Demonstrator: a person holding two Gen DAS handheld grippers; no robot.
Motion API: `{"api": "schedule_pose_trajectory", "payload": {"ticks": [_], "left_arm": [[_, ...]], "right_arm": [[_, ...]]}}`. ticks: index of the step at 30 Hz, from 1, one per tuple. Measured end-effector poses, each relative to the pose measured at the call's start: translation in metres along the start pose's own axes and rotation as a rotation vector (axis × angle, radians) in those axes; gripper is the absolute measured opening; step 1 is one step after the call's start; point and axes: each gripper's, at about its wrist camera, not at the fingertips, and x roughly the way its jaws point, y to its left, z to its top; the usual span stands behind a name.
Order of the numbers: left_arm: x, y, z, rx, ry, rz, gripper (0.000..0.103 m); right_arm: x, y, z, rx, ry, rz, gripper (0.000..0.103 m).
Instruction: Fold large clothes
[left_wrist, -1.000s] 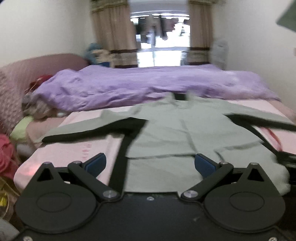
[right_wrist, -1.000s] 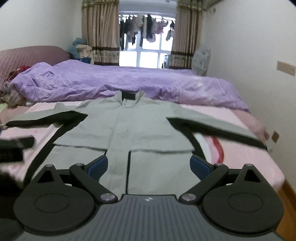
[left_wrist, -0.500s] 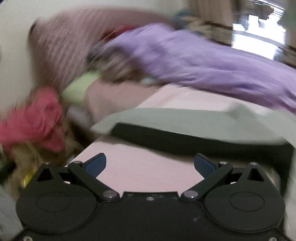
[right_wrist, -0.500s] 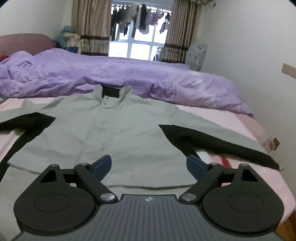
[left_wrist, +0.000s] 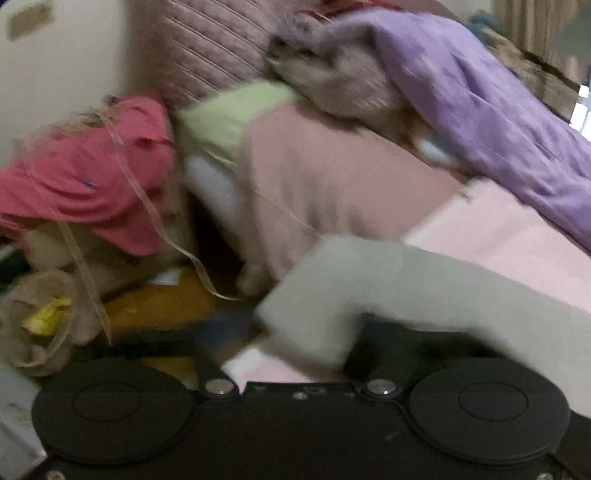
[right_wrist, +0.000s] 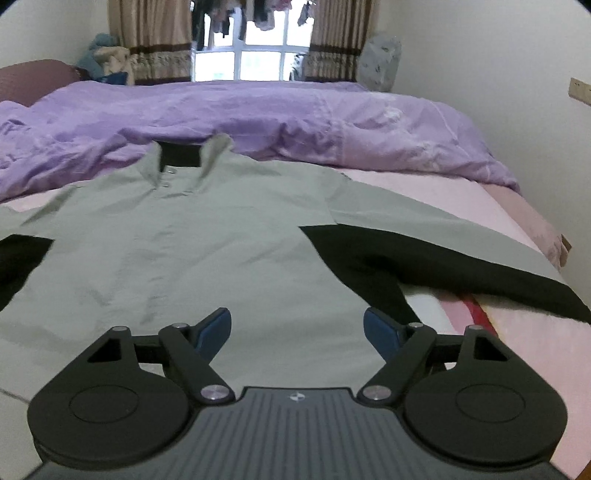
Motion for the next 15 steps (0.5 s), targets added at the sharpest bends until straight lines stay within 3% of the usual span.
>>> {"api": "schedule_pose_trajectory", "payload": {"ticks": [1, 10, 15], "left_arm": [[0.003, -0.002, -0.001, 0.007, -0.002, 0.023, 0.000], [-0.035, -0.007, 0.013, 0.002, -0.161, -0.036, 0.000], [-0.088, -0.049, 0.015, 0.074, -0.240, -0.161, 0.000]], "right_arm": [[0.002, -0.002, 0.001, 0.003, 0.001, -0.008, 0.096], [0.011, -0.017, 0.002, 0.006, 0.015, -0.039, 0.096], [0.014, -0.035, 0.005, 0.045, 0.015, -0.037, 0.096]]}}
